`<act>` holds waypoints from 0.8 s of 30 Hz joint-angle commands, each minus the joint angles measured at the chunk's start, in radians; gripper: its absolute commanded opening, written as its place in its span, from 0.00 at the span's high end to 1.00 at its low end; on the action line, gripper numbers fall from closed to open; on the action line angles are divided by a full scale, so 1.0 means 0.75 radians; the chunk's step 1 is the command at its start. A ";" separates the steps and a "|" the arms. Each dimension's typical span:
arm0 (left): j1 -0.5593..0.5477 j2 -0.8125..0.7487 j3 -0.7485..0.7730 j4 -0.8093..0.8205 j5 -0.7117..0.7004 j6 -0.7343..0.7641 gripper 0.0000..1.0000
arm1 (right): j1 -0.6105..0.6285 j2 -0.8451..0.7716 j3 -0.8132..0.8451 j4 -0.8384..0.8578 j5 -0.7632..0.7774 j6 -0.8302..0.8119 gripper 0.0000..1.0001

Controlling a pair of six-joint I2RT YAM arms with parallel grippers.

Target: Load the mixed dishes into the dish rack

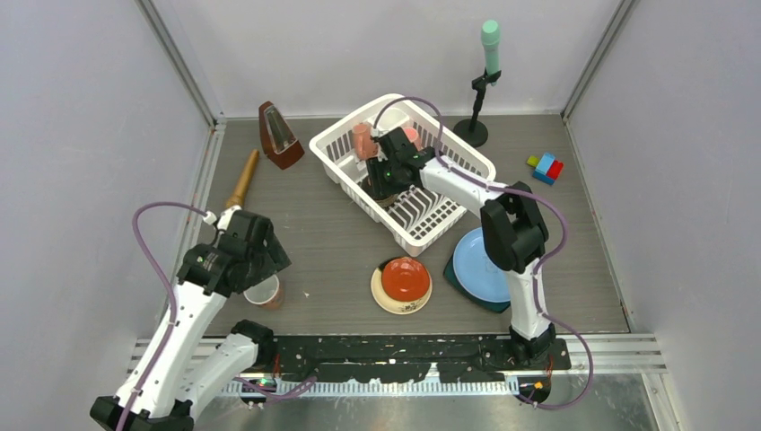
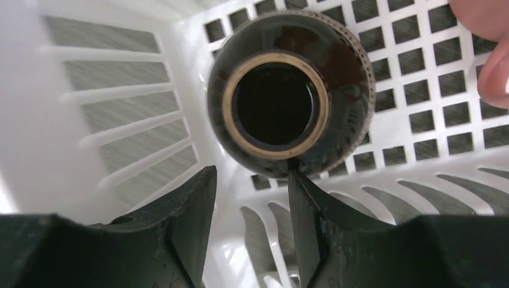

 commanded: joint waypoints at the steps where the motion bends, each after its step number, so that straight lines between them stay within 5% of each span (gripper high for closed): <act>1: 0.001 -0.075 -0.136 0.173 -0.063 -0.137 0.24 | -0.004 0.092 0.127 0.051 0.117 -0.020 0.47; 5: 0.001 -0.037 -0.145 0.145 -0.132 -0.163 0.24 | -0.004 0.165 0.203 0.070 0.150 -0.036 0.47; 10: 0.001 -0.008 -0.132 0.102 -0.182 -0.144 0.25 | -0.008 0.211 0.289 0.066 -0.049 -0.047 0.45; 24: 0.001 0.019 -0.258 0.164 -0.116 -0.170 0.28 | -0.009 -0.121 0.075 0.123 -0.170 -0.076 0.36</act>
